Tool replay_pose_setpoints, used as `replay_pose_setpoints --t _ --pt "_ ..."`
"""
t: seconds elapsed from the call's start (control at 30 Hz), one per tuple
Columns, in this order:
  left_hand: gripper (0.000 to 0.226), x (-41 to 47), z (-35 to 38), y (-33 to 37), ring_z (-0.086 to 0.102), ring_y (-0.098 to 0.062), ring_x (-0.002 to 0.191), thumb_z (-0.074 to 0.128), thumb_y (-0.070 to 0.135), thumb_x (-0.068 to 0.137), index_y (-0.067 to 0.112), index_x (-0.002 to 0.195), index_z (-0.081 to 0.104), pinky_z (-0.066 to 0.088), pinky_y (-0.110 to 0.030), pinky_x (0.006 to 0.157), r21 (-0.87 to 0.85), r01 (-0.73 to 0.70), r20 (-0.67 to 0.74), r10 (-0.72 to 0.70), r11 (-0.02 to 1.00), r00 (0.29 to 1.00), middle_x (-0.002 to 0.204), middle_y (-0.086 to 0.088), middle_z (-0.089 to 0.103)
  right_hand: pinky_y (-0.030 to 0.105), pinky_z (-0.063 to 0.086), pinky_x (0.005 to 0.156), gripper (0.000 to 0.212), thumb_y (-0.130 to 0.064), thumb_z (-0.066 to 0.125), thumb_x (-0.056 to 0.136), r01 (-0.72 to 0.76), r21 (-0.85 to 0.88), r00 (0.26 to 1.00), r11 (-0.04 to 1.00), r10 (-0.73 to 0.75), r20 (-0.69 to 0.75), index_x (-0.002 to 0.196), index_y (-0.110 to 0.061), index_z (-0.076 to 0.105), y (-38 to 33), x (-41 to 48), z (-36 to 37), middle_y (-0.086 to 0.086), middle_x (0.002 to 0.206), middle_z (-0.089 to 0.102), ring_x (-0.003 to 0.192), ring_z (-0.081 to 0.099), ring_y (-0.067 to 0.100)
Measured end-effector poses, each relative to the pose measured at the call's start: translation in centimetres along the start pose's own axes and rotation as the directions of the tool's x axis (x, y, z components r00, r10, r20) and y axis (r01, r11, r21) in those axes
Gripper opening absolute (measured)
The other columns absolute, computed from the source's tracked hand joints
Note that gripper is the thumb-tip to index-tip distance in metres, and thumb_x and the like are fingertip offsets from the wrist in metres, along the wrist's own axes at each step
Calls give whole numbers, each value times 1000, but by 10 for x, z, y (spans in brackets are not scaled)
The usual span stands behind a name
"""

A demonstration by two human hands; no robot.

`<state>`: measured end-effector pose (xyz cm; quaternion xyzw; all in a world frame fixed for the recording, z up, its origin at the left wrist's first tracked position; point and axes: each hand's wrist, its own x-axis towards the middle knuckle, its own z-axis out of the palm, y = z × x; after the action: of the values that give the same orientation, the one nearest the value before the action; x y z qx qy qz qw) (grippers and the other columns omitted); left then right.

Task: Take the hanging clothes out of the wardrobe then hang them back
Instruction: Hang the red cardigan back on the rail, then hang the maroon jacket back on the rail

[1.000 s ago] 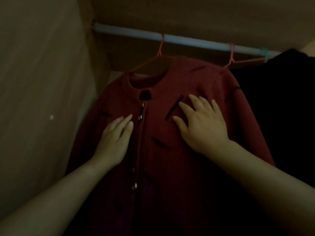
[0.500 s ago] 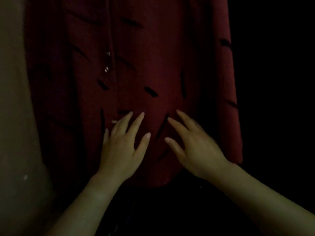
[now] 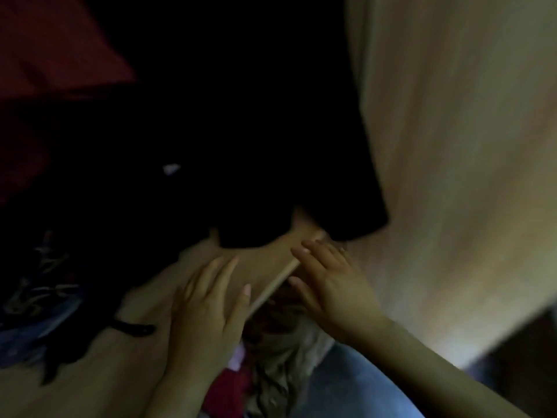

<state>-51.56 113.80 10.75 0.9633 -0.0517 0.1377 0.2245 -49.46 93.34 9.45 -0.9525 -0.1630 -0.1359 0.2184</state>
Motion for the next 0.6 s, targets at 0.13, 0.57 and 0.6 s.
replay_pose_setpoints --t 0.13,0.57,0.6 --pt "61 -34 76 95 44 -22 127 26 58 88 27 135 48 35 -55 103 -50 -213 195 218 976 956 138 0 49 48 46 93 62 -55 18 95 -297 -38 955 954 296 -23 125 -16 55 76 -125 -34 9 125 58 114 55 32" --pt "60 -214 259 465 53 -25 118 29 57 84 24 127 56 37 -56 99 -551 -715 425 882 431 203 127 -1 59 47 42 99 55 -51 31 92 -968 55 203 246 890 -408 121 -13 59 183 -516 -172 8 127 57 120 51 30" --pt "58 -229 266 488 56 -26 116 31 56 86 23 126 57 40 -56 97 -584 -725 401 906 365 133 124 -2 61 46 43 98 55 -51 30 92 -979 80 136 187 893 -430 121 -14 59 183 -538 -179 8 127 57 120 51 30"
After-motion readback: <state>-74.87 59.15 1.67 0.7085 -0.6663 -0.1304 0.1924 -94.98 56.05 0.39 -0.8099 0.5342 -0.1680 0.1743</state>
